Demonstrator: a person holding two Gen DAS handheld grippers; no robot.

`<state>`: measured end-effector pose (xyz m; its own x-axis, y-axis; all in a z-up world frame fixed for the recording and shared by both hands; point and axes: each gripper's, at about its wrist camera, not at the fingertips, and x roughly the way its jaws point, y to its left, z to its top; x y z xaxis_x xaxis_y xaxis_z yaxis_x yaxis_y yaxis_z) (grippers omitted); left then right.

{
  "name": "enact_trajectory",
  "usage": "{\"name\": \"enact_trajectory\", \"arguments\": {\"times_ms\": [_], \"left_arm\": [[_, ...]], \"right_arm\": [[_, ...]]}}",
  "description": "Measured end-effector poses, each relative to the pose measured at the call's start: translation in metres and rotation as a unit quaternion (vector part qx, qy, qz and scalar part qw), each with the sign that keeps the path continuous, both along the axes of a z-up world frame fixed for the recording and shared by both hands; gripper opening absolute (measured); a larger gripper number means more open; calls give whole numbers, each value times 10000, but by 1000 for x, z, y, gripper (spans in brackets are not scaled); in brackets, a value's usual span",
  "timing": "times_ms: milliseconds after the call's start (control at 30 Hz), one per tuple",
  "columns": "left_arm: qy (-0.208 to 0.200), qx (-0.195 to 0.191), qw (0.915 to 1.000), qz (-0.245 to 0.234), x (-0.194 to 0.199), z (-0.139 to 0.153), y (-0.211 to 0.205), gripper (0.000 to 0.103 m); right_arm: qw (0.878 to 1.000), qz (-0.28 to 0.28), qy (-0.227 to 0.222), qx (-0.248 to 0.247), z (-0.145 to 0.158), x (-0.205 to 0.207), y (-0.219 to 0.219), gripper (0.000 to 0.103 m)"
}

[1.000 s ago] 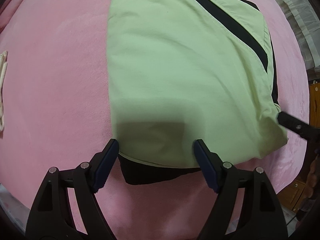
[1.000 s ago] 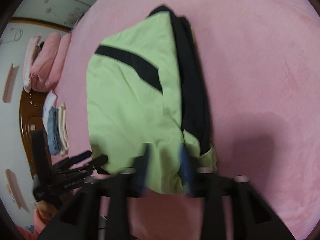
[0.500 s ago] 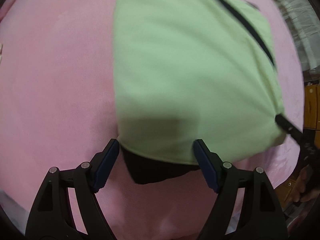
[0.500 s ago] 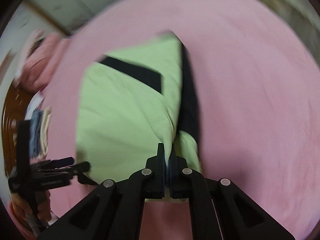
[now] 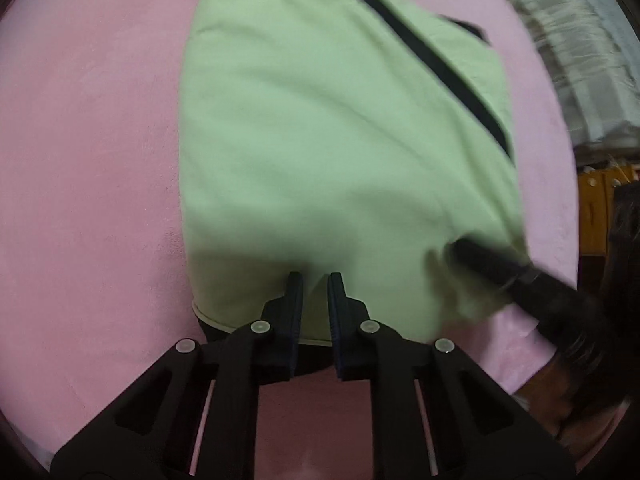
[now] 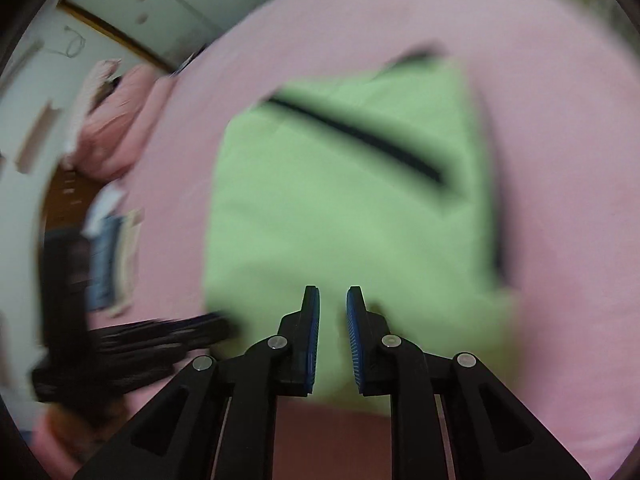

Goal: Fold large clothes

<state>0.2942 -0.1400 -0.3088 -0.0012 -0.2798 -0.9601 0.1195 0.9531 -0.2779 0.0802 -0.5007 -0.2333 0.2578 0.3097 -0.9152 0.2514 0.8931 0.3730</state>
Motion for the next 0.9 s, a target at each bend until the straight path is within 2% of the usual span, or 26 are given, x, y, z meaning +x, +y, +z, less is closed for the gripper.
{"name": "enact_trajectory", "arguments": {"times_ms": [33,67,100,133,167,200,267,300,333,367,400,433,467,500,567,600,667,700,733,767,800,833,900], "left_arm": [[-36,-26,10000,-38,2,-2,1,9],[-113,-57,9999,-112,1,-1,6,1],[-175,-97,9997,-122,-1,0,15,1],[-130,-187,9997,-89,-3,-1,24,1],[-119,-219,9997,-84,-7,-1,30,1],[-216,-211,9995,-123,-8,5,34,1],[-609,-121,9976,-309,-15,21,31,1],[-841,-209,9954,-399,-10,29,27,1],[-936,-344,9941,-434,-3,33,19,1],[-934,-503,9934,-440,6,34,12,1],[-865,-552,9939,-402,15,31,5,1],[-797,-454,9952,-336,26,24,-3,1],[-784,-362,9958,-306,33,18,-5,1],[-767,-225,9964,-279,41,14,-6,1],[-716,-363,9966,-175,56,11,0,1],[-762,-457,9960,-70,64,13,9,1],[-1144,-66,9934,66,77,22,29,1],[-1296,113,9914,104,83,26,36,1],[-1400,199,9898,175,89,30,43,1],[-1409,199,9895,258,96,32,48,1],[-1366,148,9901,291,102,35,50,1],[-1347,70,9906,233,106,38,48,1],[-1374,-80,9905,25,111,48,56,1]], "right_arm": [[9996,64,219,-138,-13,1,3,13],[9984,128,332,-431,-26,3,9,6],[9959,106,311,-845,-29,-2,1,0],[9924,-172,135,-1214,-22,-13,-19,0],[9900,-558,-38,-1292,-15,-23,-41,0],[9846,-1112,-153,-1343,-3,-34,-67,0],[9714,-1814,-460,-1464,21,-42,-87,0],[9659,-2027,-831,-1377,33,-41,-90,3],[9701,-1920,-1193,-880,38,-34,-87,3],[9767,-1665,-1318,-299,35,-22,-81,3],[9838,-1311,-1197,242,26,-5,-70,3],[9905,-880,-919,522,14,12,-53,3],[9957,-438,-672,468,4,25,-36,3],[9985,63,-535,32,-5,34,-19,3],[9946,276,-477,-883,-11,37,-17,3],[9906,79,-424,-1295,-12,35,-30,0],[9859,-793,-641,-1329,-1,24,-74,0],[9756,-1264,-667,-1668,8,20,-93,0],[9574,-1669,-610,-2278,17,19,-103,0],[9396,-2027,-710,-2665,27,21,-114,3],[9435,-2067,-972,-2399,32,24,-117,3],[9542,-1970,-1290,-1844,35,32,-116,3],[9724,-1371,-1583,-1024,29,59,-89,3]]}}
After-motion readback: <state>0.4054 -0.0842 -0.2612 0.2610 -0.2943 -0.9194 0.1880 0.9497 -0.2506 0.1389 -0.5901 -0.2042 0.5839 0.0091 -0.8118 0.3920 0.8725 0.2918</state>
